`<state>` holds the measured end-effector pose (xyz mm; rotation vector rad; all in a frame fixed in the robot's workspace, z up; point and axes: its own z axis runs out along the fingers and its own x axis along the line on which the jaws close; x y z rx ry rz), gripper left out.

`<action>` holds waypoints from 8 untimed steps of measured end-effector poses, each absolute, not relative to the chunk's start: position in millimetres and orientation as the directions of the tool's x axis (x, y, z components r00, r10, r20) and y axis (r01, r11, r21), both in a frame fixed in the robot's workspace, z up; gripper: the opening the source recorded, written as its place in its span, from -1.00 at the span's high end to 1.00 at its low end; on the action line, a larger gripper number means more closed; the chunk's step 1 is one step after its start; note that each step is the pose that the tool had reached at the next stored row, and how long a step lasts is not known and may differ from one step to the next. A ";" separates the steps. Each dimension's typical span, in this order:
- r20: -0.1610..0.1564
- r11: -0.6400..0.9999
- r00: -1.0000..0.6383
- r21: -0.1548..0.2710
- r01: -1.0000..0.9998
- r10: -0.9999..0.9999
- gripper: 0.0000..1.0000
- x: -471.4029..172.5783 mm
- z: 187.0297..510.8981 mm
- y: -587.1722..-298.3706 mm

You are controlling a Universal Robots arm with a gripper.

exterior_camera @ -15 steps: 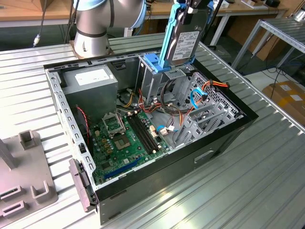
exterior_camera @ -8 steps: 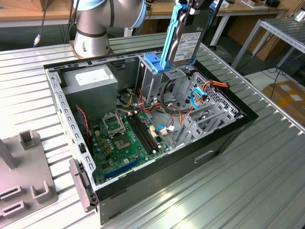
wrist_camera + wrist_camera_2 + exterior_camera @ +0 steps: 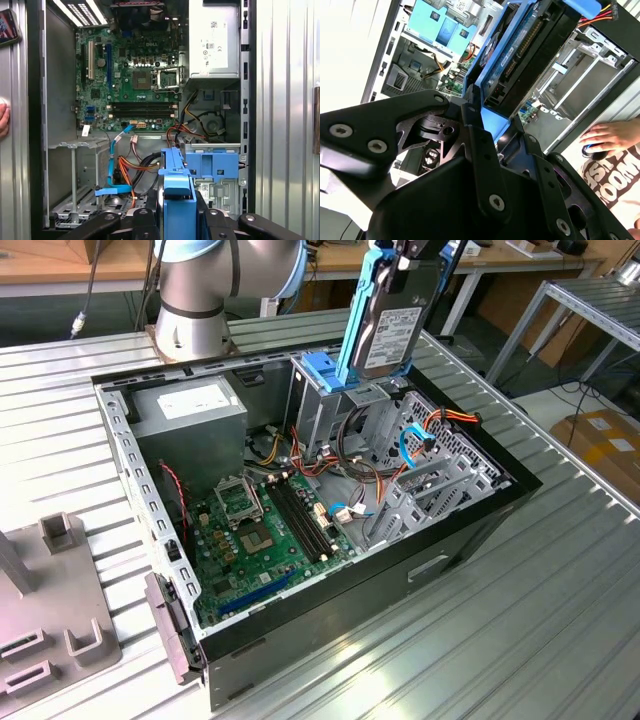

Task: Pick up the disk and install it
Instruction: 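Pick up the disk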

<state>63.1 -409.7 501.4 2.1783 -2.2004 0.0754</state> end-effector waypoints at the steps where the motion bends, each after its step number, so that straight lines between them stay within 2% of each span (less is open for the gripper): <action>1: 0.066 0.010 -0.010 -0.003 -1.000 -0.998 0.26 63.1 502.8 -409.7; 8: 0.066 0.010 -0.010 -0.003 -1.000 -0.998 0.26 63.1 508.5 -409.7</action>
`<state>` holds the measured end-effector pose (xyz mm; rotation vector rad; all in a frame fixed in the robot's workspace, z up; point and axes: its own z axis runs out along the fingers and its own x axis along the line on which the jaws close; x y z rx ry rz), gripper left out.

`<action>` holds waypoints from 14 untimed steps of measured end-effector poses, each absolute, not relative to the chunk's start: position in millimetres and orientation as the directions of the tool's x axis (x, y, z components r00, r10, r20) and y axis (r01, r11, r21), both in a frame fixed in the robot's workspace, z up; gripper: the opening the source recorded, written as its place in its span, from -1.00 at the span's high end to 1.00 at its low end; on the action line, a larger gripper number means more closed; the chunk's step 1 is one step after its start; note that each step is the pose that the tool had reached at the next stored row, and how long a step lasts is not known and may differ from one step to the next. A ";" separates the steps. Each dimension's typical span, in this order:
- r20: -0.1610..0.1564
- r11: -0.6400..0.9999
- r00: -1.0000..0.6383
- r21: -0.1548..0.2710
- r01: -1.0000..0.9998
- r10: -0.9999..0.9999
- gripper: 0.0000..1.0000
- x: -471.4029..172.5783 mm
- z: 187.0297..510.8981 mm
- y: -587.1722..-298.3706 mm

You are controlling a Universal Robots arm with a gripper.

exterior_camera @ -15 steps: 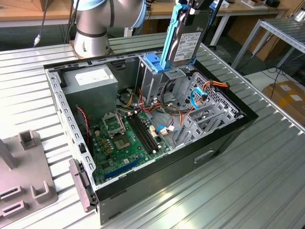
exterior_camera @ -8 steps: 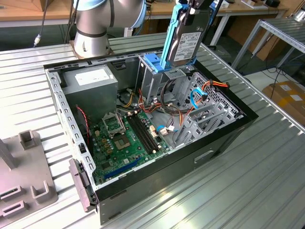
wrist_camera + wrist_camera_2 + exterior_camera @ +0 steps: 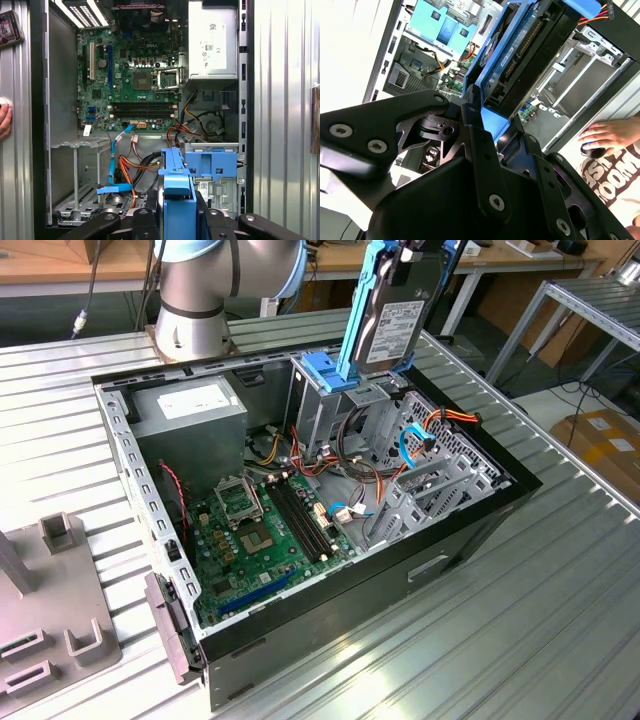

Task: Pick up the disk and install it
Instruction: 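Pick up the disk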

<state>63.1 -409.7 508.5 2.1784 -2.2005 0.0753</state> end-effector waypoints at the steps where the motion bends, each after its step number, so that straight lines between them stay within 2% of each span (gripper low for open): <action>1: 0.066 0.010 -0.010 -0.003 -1.000 -0.998 0.26 63.1 508.6 -409.7; 7: 0.066 0.010 -0.010 -0.003 -1.000 -0.998 0.26 63.1 508.7 -411.5; 9: 0.066 0.010 -0.010 -0.003 -1.000 -0.998 0.26 63.8 508.7 -430.9; 14: 0.066 0.010 -0.010 -0.003 -1.000 -0.998 0.26 64.2 508.6 -448.6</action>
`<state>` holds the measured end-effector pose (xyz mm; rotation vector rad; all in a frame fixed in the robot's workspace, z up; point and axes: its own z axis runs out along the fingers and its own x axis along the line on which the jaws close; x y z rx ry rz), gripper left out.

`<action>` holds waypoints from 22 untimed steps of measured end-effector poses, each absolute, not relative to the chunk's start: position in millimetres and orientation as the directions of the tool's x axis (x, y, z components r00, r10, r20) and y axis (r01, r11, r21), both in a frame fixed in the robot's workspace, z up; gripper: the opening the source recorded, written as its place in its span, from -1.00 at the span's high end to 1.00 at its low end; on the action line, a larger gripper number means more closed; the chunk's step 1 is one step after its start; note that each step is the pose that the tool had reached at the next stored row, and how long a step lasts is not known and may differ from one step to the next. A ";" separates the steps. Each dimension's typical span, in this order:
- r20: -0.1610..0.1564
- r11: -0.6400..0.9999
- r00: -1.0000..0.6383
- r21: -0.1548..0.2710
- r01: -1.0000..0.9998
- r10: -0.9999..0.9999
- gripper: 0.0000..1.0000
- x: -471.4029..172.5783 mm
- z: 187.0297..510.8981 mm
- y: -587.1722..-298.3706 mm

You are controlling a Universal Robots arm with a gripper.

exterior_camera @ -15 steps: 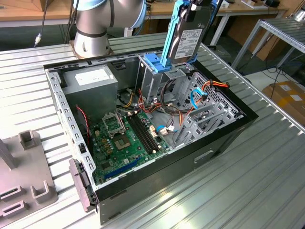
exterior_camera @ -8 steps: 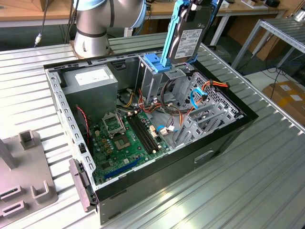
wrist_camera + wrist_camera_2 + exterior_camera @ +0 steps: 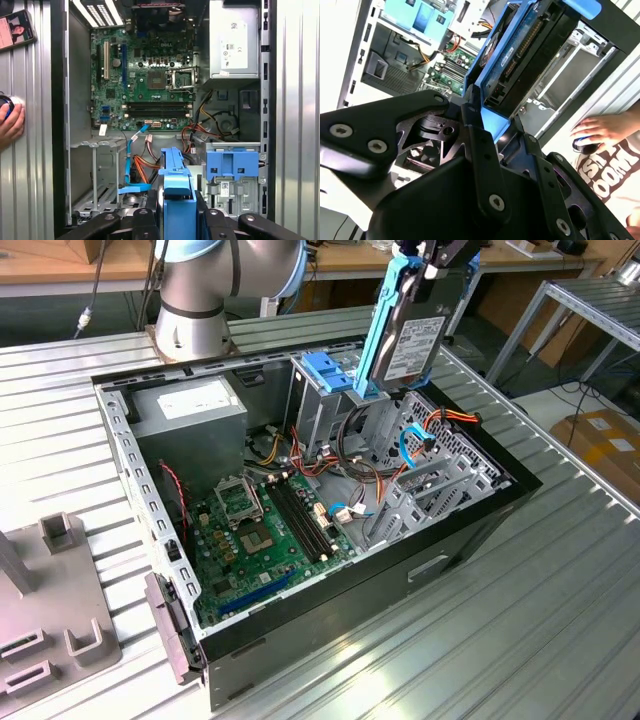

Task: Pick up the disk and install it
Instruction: 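Pick up the disk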

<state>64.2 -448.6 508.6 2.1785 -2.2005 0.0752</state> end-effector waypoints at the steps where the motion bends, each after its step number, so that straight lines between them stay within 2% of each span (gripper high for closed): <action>1: 0.066 0.010 -0.010 -0.003 -1.000 -0.998 0.26 64.3 508.6 -451.0; 22: 0.066 0.010 -0.010 -0.003 -1.000 -0.998 0.26 65.1 508.7 -518.1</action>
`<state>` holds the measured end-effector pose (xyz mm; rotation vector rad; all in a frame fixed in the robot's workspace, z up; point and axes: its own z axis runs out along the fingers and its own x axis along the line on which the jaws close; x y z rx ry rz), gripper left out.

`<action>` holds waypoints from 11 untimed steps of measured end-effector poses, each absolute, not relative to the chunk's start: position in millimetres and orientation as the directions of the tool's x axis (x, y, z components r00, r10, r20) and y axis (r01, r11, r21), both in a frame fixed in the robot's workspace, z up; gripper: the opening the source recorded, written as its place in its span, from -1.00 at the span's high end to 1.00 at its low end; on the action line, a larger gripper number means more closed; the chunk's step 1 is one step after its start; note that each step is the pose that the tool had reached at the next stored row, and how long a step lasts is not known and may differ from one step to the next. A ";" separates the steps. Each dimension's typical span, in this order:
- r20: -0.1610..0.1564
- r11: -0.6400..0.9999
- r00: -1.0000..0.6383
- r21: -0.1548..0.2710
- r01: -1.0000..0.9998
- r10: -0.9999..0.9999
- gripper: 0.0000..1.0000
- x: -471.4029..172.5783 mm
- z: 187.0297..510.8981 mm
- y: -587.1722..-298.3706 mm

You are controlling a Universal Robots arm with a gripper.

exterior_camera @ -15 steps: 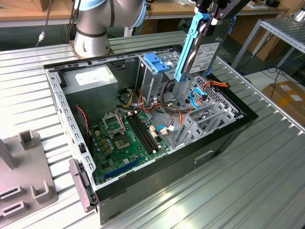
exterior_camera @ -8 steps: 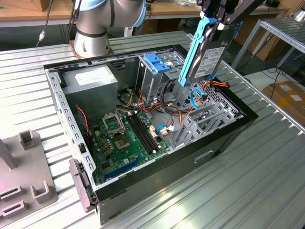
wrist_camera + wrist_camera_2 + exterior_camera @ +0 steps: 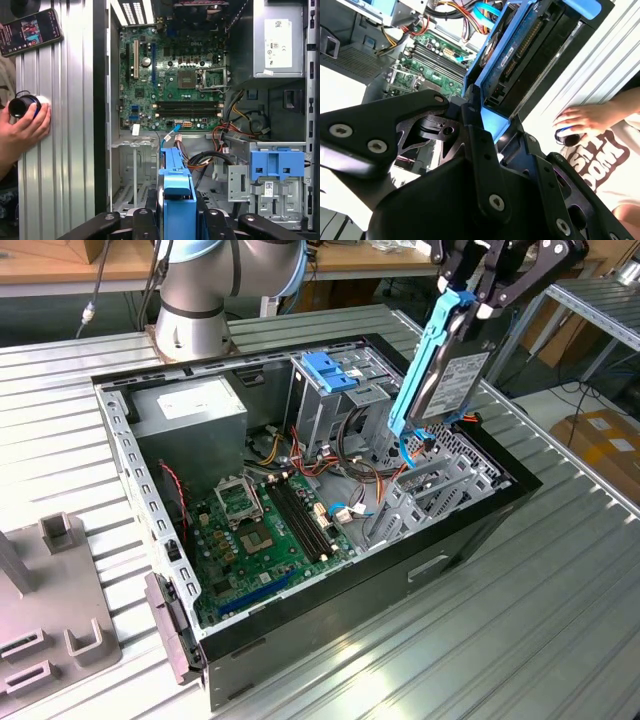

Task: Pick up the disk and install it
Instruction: 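Pick up the disk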

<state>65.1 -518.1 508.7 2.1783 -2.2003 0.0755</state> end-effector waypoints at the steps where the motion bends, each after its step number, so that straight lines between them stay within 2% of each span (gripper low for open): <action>1: 0.066 0.010 -0.010 -0.003 -1.000 -0.998 0.26 65.2 508.7 -523.0; 11: 0.066 0.010 -0.010 -0.003 -1.000 -0.998 0.26 65.6 508.6 -555.1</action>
